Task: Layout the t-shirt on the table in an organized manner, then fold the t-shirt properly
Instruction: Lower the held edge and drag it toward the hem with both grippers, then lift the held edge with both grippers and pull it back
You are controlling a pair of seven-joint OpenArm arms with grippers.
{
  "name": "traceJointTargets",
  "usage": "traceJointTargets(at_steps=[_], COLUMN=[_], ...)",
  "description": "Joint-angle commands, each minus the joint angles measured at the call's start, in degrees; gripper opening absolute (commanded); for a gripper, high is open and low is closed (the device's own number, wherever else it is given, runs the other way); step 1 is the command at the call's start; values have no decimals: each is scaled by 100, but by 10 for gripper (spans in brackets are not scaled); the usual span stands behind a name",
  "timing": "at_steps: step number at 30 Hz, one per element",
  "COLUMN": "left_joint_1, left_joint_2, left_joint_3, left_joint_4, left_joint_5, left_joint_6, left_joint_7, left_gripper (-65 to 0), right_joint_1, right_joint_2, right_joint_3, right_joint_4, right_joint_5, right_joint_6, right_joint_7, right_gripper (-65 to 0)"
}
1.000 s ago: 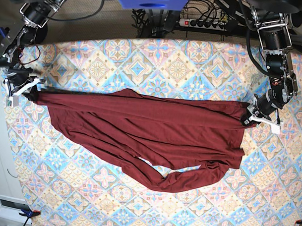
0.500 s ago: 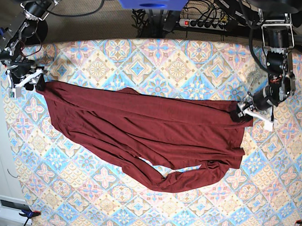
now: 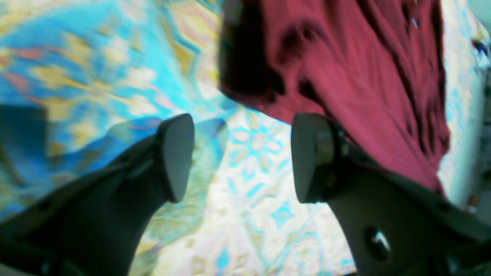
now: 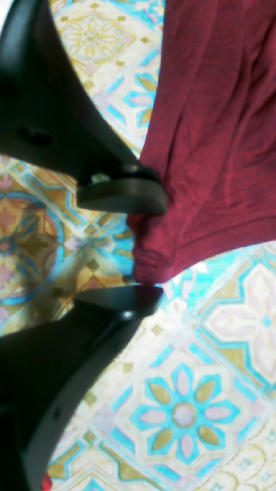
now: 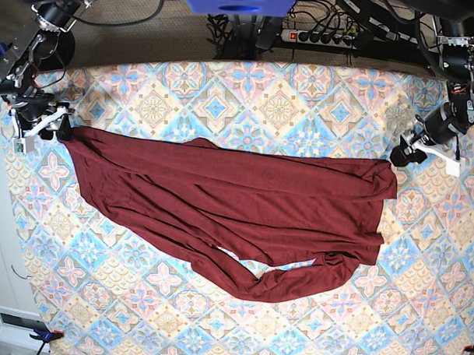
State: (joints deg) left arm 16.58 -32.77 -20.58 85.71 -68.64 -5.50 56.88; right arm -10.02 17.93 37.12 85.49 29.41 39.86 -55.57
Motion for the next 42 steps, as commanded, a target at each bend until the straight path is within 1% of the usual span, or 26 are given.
traceJointTargets(at_steps=[1,7,12,16,19,27,28,30,34,39,42], left_joint_1=[-45,-335,-546,-924,-1161,-1653,-1697,-1777,-1838,-1794,-1689], left_joint_2=[29,486,855,1137,1357,1858,1884,1910,1910,1875,1664], left_joint_3=[-74,-48,-48,-48,-65,-48,-48,-48,-48,-83,-83], left_joint_4=[93,-373,-505,-945,-1288,-1543,-1622,-1701,-1710,-1683,-1683], left_joint_5=[-50,20,64,433,600,1040,1022,1005,978,917,556], left_joint_6=[-44,-9,0,0,0,0,0,0,-17,-9,-17], left_joint_7=[-93,-93,-101,-101,-128,-119,-110,-110,-101,-93,66], left_gripper=[-254,-254,-254,-259,-261,-269,-294,-379,-650,-650,-650], right_joint_1=[57,83,83,83,83,57,57,48,40,-163,-286], right_joint_2=[128,128,128,128,128,128,128,128,119,119,119], right_joint_3=[19,-341,-341,-341,-341,-341,-332,-323,-323,-315,-315], right_joint_4=[79,79,79,79,123,141,141,141,141,141,141], right_joint_5=[105,105,105,105,105,132,132,132,140,158,466], right_joint_6=[14,14,14,14,14,14,14,14,14,14,14], right_joint_7=[111,137,137,111,111,102,102,102,102,93,93], right_gripper=[-362,-362,-362,-362,-362,-362,-362,-362,-360,-361,-361])
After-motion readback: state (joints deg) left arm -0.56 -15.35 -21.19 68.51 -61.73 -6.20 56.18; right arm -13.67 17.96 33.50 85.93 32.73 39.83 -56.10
